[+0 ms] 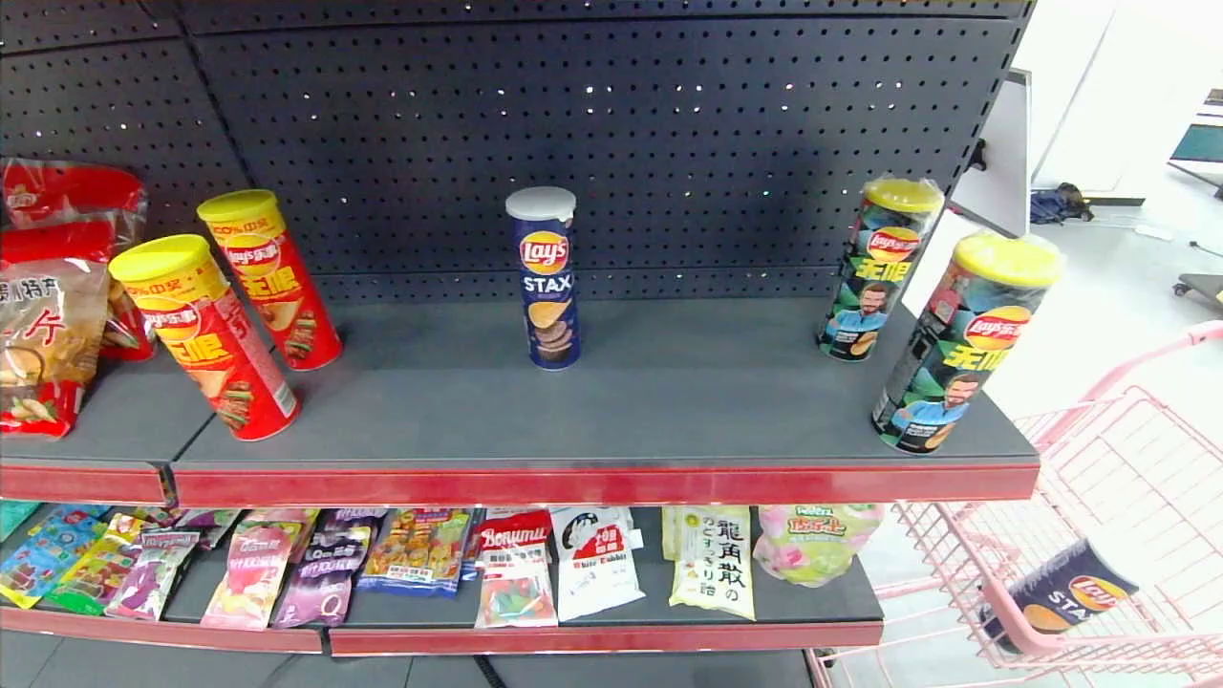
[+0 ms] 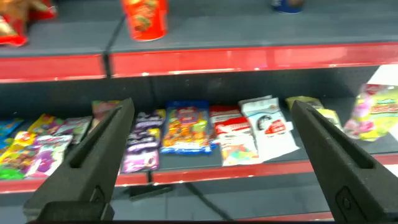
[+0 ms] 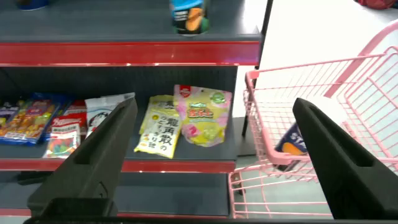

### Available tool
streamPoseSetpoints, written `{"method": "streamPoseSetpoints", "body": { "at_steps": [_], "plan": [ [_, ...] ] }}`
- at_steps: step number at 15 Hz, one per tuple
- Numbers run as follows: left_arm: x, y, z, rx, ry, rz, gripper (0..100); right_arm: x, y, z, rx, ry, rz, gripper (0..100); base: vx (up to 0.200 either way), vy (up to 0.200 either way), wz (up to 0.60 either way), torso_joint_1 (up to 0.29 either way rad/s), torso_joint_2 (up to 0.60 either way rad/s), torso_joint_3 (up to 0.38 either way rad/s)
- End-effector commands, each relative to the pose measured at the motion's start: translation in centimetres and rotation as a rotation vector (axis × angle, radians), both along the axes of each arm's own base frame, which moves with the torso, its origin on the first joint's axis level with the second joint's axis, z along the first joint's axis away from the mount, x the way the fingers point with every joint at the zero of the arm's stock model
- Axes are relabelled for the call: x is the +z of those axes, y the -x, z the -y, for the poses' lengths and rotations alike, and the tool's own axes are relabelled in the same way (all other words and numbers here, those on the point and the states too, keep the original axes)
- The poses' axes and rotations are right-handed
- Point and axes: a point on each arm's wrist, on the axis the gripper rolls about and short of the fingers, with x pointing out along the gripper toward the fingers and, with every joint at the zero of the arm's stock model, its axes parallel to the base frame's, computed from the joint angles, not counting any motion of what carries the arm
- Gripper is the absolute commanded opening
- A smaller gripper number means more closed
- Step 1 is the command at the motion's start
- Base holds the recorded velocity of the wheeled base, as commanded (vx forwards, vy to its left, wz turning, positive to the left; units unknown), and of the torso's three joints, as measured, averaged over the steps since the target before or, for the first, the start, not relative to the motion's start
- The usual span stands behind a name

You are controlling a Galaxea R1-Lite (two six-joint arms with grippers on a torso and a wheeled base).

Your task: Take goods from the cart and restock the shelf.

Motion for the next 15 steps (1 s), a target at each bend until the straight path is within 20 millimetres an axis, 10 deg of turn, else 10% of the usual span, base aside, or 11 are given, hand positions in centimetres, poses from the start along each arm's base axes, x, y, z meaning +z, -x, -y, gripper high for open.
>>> {"method": "streamPoseSetpoints", "body": {
  "at_steps": [1,8,15],
  "plan": [
    [-0.01,-0.01,0.00,0.000,0.000,-0.001,100,0.01,0.00,0.00,0.000,0.000,0.000,100,0.000,-0.200,0.00,-0.002,0.00,-0.002],
    [-0.01,-0.01,0.00,0.000,0.001,-0.001,100,0.01,0.00,0.00,0.000,-0.001,0.000,100,0.000,-0.143,0.00,0.000,0.00,0.001],
    [-0.01,-0.01,0.00,0.000,0.001,-0.001,100,-0.01,0.00,0.00,-0.002,0.002,-0.001,100,0.000,0.000,-0.60,0.002,0.00,0.002]
  ]
}}
